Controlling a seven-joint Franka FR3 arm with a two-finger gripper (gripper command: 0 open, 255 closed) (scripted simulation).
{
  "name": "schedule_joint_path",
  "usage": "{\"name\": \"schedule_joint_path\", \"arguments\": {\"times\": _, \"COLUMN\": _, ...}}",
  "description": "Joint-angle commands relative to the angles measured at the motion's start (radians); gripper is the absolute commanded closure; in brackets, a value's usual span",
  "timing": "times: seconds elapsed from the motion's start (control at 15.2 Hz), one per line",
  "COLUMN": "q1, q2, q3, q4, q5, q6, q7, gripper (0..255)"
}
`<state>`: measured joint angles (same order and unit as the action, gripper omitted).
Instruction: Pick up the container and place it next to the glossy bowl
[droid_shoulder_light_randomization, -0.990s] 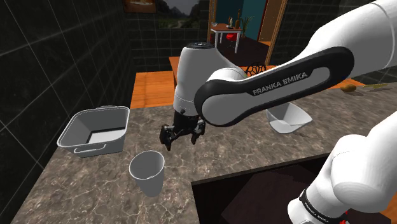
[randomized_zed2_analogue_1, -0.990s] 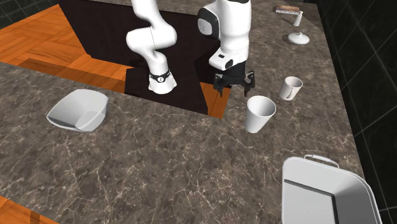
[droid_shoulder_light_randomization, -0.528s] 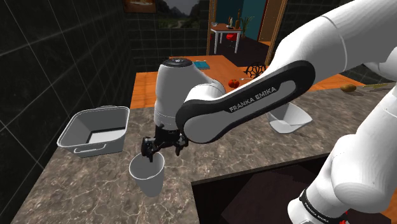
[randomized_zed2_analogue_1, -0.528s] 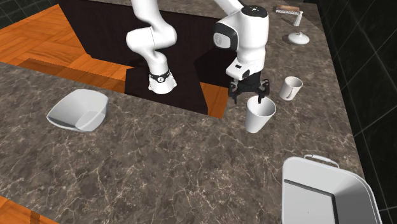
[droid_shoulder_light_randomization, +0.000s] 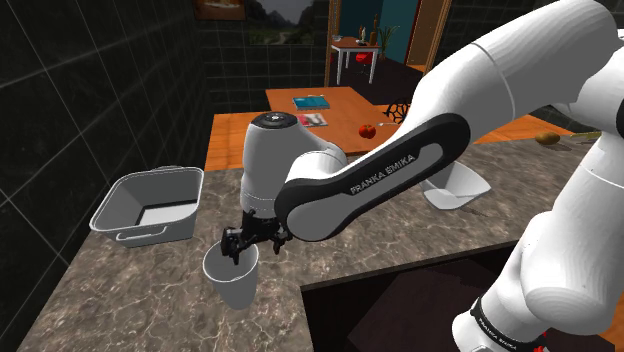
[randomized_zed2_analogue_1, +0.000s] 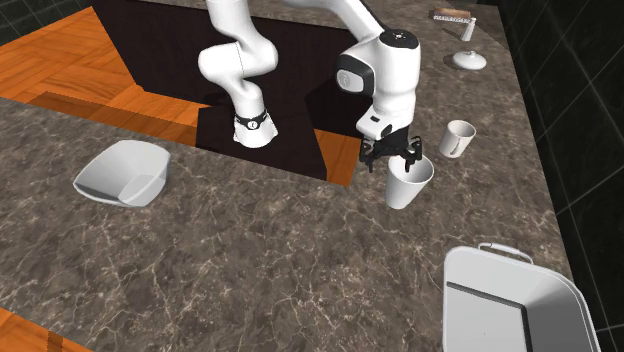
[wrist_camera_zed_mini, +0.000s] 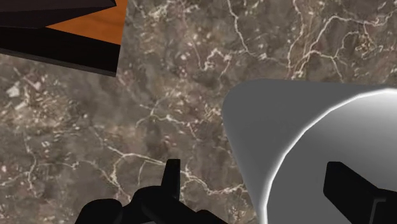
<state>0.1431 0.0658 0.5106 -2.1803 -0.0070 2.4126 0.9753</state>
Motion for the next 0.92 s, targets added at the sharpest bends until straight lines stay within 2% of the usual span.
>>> {"name": "schedule_joint_path", "arguments": {"times": 0.0, "q1": 0.0, "q2": 0.002, "q3": 0.0, "q4": 0.0, "q5": -0.001, "q6": 0.002, "q7": 0.001, "gripper": 0}}
{"name": "schedule_joint_path", "arguments": {"times": 0.26, "q1": 0.0, "q2": 0.002, "q3": 0.0, "q4": 0.0, "q5": -0.001, "q6": 0.002, "q7": 0.001, "gripper": 0}}
{"name": "schedule_joint_path", "arguments": {"times": 0.33, "q1": 0.0, "q2": 0.002, "q3": 0.0, "q4": 0.0, "q5": -0.001, "q6": 0.002, "q7": 0.001, "gripper": 255}}
{"name": "schedule_joint_path", "arguments": {"times": 0.86, "q1": 0.0, "q2": 0.002, "q3": 0.0, "q4": 0.0, "q5": -0.001, "q6": 0.002, "q7": 0.001, "gripper": 255}}
